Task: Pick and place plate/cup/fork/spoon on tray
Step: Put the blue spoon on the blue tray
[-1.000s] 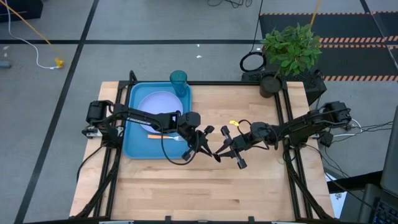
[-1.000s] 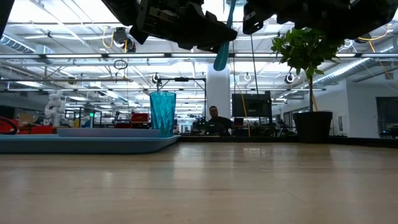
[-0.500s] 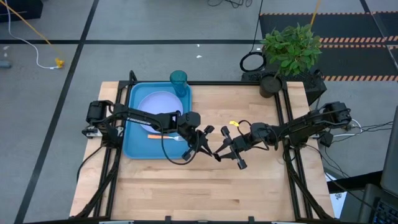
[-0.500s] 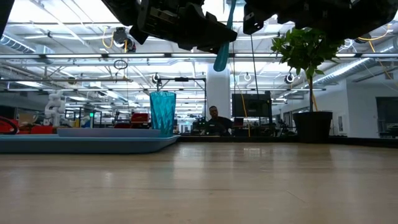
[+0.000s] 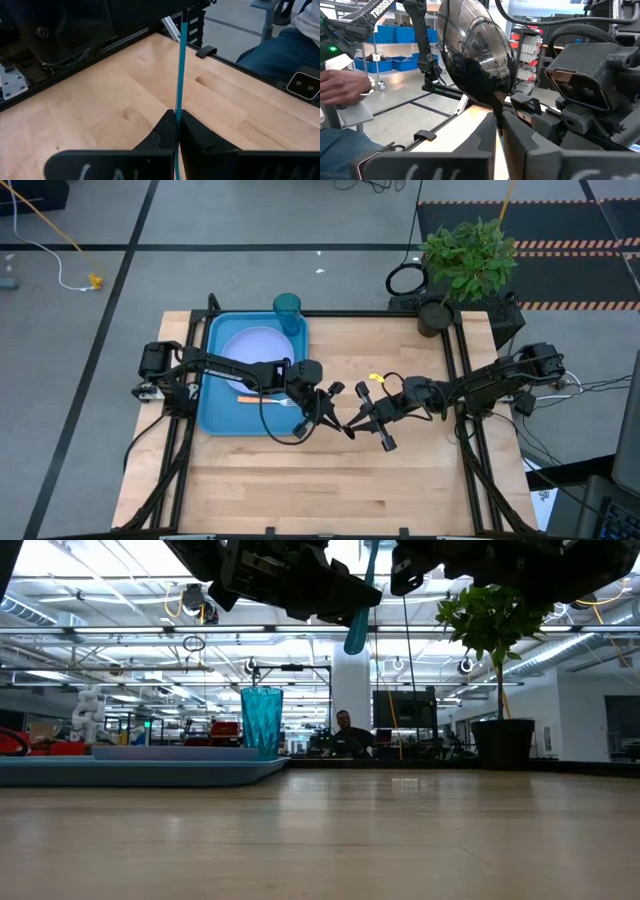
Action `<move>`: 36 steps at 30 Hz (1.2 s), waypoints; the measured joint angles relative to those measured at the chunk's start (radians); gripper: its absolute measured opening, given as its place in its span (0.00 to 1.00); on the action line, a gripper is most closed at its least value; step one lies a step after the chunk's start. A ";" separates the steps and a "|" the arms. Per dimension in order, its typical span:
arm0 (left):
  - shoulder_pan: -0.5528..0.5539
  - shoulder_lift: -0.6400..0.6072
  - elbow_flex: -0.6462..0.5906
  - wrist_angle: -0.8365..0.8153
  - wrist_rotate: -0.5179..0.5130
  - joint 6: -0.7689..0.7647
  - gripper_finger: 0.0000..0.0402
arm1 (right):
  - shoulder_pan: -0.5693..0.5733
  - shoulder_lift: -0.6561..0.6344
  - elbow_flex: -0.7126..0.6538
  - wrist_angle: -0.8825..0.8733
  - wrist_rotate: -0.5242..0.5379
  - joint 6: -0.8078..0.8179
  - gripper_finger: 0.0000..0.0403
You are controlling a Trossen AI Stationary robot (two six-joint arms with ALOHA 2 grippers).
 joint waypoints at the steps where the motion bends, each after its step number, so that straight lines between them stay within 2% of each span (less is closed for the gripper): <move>1: 0.000 0.000 0.000 0.000 0.000 0.000 0.01 | 0.000 0.000 0.000 0.000 0.000 0.000 0.02; 7: 0.000 0.000 0.000 0.000 0.001 -0.002 0.01 | 0.000 0.000 0.000 -0.001 -0.005 -0.004 0.04; 15: 0.002 0.000 0.000 0.005 0.008 -0.012 0.01 | 0.006 0.000 0.000 0.016 -0.004 -0.028 0.15; 20: 0.003 0.000 0.000 0.006 0.016 -0.012 0.01 | 0.006 0.008 0.000 0.032 -0.007 -0.025 0.09; 25: 0.002 0.000 -0.002 0.011 0.033 -0.008 0.01 | 0.006 0.084 0.021 0.113 -0.032 -0.004 0.02; 29: 0.000 0.002 -0.003 -0.008 0.059 0.001 0.01 | 0.006 0.142 0.069 0.113 -0.061 -0.002 0.01; 36: 0.000 0.002 -0.003 -0.040 0.049 0.001 0.03 | 0.006 0.129 0.071 0.084 -0.057 0.003 0.01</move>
